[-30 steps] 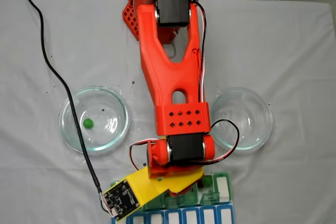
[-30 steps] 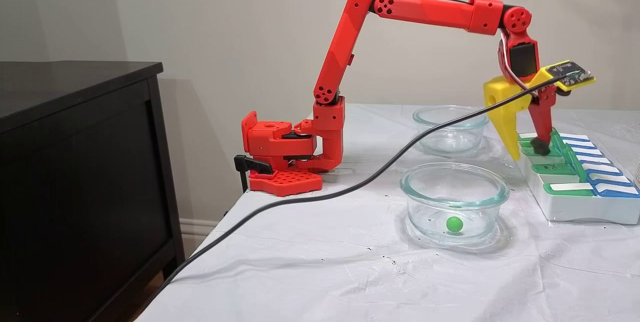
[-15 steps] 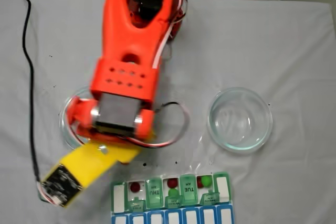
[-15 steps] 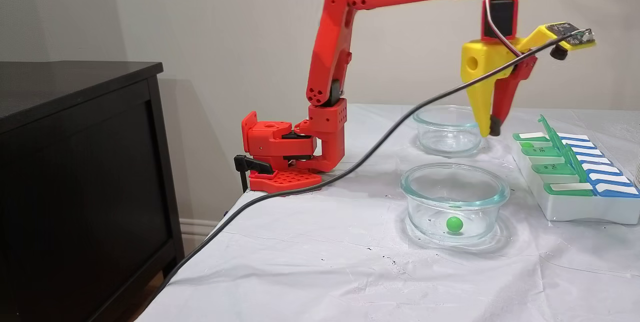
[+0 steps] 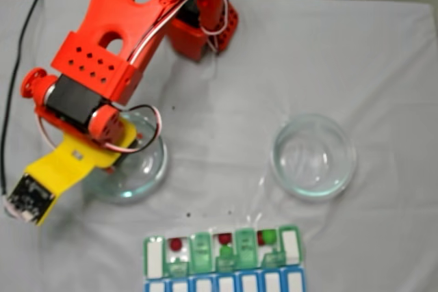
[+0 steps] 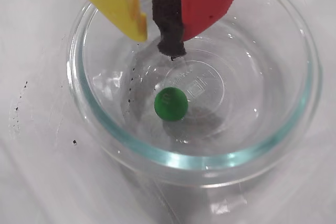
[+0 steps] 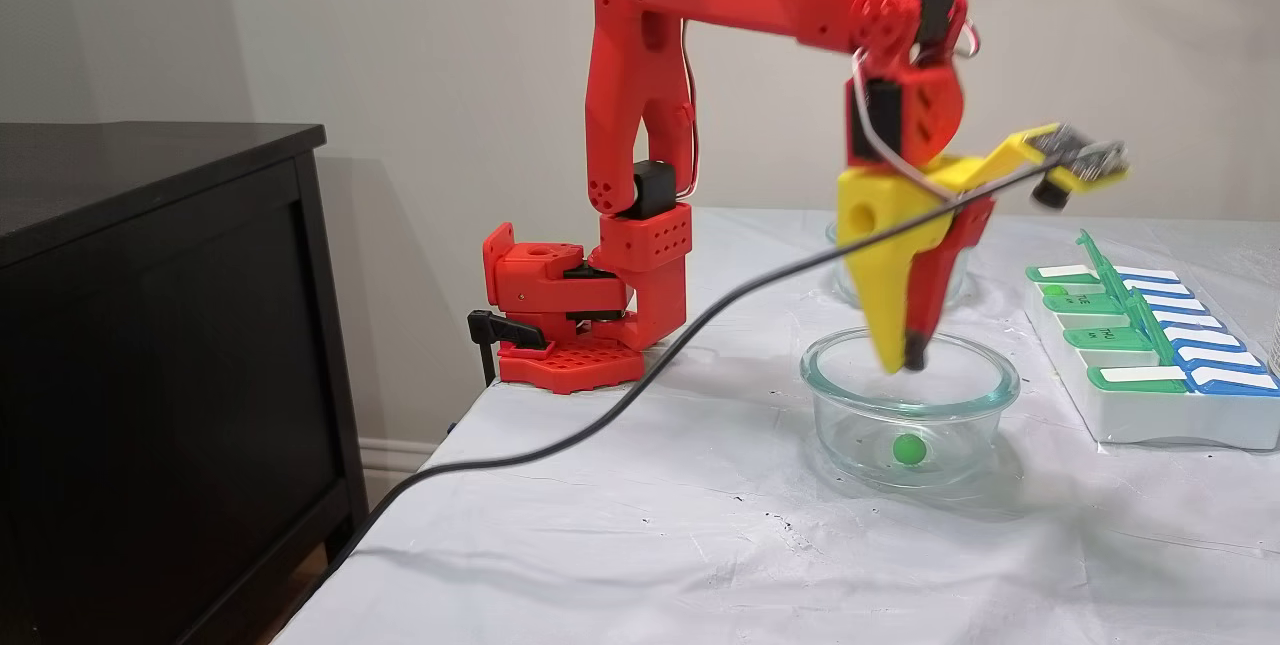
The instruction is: Sort medicines into box.
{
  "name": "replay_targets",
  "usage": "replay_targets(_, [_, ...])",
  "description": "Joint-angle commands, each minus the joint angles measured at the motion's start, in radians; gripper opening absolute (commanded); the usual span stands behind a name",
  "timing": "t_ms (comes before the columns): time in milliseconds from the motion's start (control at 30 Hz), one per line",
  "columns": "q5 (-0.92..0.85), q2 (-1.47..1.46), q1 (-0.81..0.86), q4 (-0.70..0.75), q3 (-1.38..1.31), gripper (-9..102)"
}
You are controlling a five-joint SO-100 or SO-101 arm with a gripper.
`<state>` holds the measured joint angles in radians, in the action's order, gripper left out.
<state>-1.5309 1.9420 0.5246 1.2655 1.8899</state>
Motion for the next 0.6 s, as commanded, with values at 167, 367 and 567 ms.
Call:
replay_targets(167, [0.0, 0.152, 0.011, -0.15, 0.072, 14])
replay_targets(367, [0.0, 0.101, 0.028, -0.209, 0.058, 16])
replay_targets(567, [0.021, 0.04, 0.02, -0.258, 0.061, 16])
